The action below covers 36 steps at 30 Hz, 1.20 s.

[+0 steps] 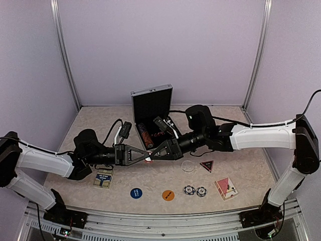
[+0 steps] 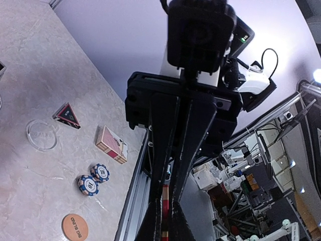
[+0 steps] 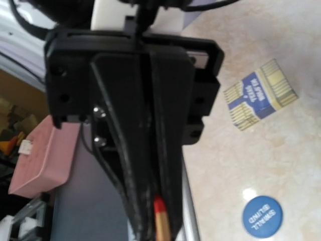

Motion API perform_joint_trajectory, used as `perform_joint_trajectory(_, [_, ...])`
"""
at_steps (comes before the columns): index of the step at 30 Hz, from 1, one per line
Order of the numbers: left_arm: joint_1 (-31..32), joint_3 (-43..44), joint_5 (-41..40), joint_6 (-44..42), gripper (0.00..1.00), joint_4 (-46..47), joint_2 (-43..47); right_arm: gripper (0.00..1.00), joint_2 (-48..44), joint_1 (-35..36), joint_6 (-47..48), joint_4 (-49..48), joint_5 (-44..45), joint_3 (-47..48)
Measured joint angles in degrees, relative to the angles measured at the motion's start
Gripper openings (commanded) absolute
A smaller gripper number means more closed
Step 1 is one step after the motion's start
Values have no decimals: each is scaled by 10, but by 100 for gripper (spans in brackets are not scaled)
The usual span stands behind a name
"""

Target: Pack up texas hold em set

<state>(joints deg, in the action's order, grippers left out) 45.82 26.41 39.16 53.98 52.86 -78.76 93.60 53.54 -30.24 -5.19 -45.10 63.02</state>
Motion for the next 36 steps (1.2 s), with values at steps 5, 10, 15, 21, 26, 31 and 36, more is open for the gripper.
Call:
perform_joint_trajectory(5, [0,0,1,-12,30,6,0,0,0,-2,-3,1,-12,2])
perform_joint_trajectory(10, [-3,0,-9,-2,72,2,0,0,0,-2,55,56,13,37])
perform_joint_trajectory(15, [-15,-4,-19,11,98,-7,12,0,0,-5,163,159,89,112])
perform_joint_trajectory(21, [-34,-21,-33,10,99,-41,60,0,3,-17,311,268,227,167])
perform_joint_trajectory(26, [-54,-49,-45,7,99,-80,113,0,33,-23,427,327,374,200])
perform_joint_trajectory(31, [-66,-77,-56,4,99,-121,157,0,60,-28,522,339,524,202])
perform_joint_trajectory(36, [-73,-96,-64,2,99,-158,193,0,105,-41,599,338,619,205])
